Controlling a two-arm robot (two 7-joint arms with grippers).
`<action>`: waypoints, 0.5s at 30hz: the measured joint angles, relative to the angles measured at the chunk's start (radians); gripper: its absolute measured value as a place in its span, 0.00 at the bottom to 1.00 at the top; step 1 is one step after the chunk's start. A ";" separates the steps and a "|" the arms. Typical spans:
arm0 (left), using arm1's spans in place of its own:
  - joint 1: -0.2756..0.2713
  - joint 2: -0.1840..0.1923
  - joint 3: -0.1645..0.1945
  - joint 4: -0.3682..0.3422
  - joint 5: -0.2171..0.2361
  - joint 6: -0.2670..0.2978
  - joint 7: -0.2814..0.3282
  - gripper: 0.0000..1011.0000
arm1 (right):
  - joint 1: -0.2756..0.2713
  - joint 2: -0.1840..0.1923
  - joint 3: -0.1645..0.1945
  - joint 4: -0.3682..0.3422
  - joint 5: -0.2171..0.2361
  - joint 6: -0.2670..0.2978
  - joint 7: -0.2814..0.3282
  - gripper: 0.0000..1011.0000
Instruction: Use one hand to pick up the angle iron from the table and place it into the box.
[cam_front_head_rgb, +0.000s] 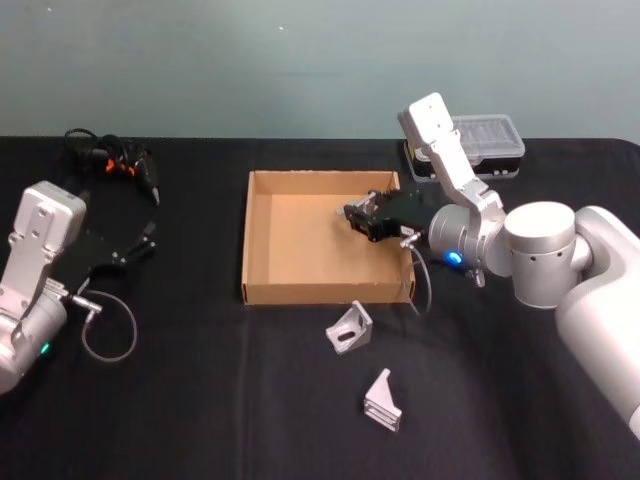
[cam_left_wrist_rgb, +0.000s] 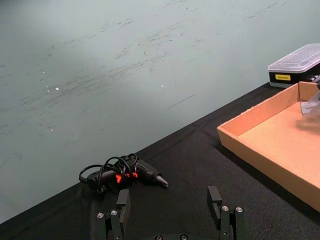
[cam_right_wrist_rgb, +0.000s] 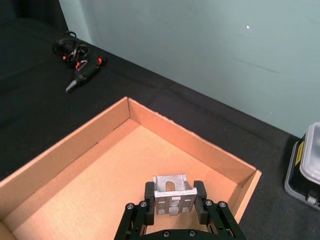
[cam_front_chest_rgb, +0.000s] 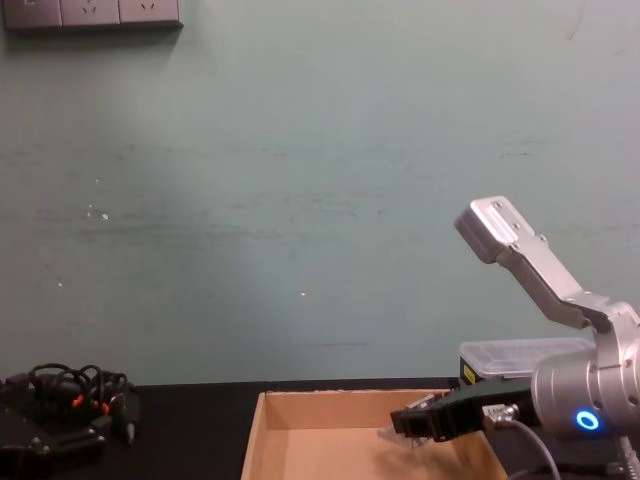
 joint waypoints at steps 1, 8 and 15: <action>0.000 0.000 0.000 0.000 0.000 0.000 0.000 1.00 | 0.001 -0.001 0.001 0.004 -0.002 0.002 0.002 0.46; 0.000 0.000 0.000 0.000 0.000 0.000 0.000 1.00 | 0.003 -0.009 0.008 0.018 -0.013 0.012 0.017 0.46; 0.000 0.000 0.000 0.000 0.000 0.000 0.000 1.00 | 0.004 -0.009 0.008 0.020 -0.014 0.014 0.020 0.46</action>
